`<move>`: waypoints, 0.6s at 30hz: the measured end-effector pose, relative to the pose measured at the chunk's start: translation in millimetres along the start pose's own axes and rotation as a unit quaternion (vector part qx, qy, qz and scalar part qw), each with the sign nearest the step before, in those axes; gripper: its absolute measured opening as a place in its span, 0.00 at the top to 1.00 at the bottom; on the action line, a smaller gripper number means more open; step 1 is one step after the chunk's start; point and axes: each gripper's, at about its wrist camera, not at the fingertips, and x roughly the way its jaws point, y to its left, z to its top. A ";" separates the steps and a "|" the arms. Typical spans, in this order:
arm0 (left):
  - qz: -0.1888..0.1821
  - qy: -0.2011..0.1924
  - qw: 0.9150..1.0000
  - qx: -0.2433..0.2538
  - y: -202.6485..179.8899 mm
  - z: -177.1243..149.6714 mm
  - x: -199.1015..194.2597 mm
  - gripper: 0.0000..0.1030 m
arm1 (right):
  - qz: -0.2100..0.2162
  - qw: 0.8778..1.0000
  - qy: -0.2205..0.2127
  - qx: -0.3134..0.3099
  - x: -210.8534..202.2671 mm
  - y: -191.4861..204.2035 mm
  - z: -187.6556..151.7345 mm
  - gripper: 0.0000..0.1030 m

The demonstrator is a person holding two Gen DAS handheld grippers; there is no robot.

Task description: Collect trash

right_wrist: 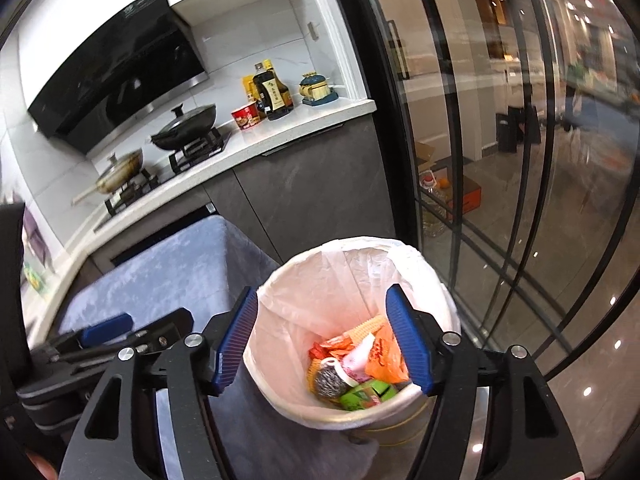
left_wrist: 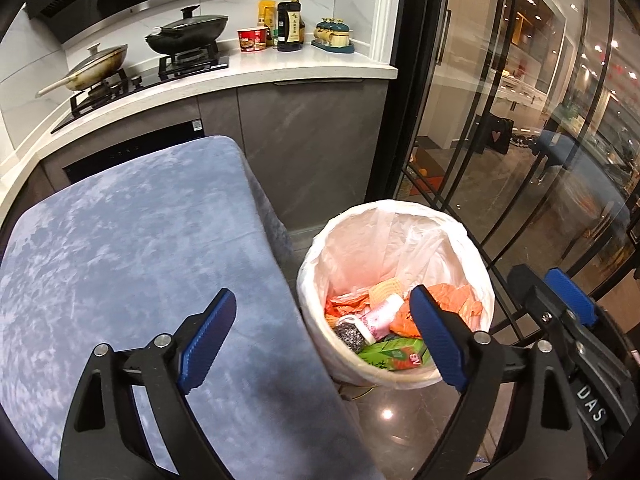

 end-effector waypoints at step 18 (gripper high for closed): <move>0.030 0.003 1.000 0.003 4.5 -29.4 -15.8 0.13 | -0.027 0.998 0.035 -0.035 -17.0 -1.5 -23.0 0.33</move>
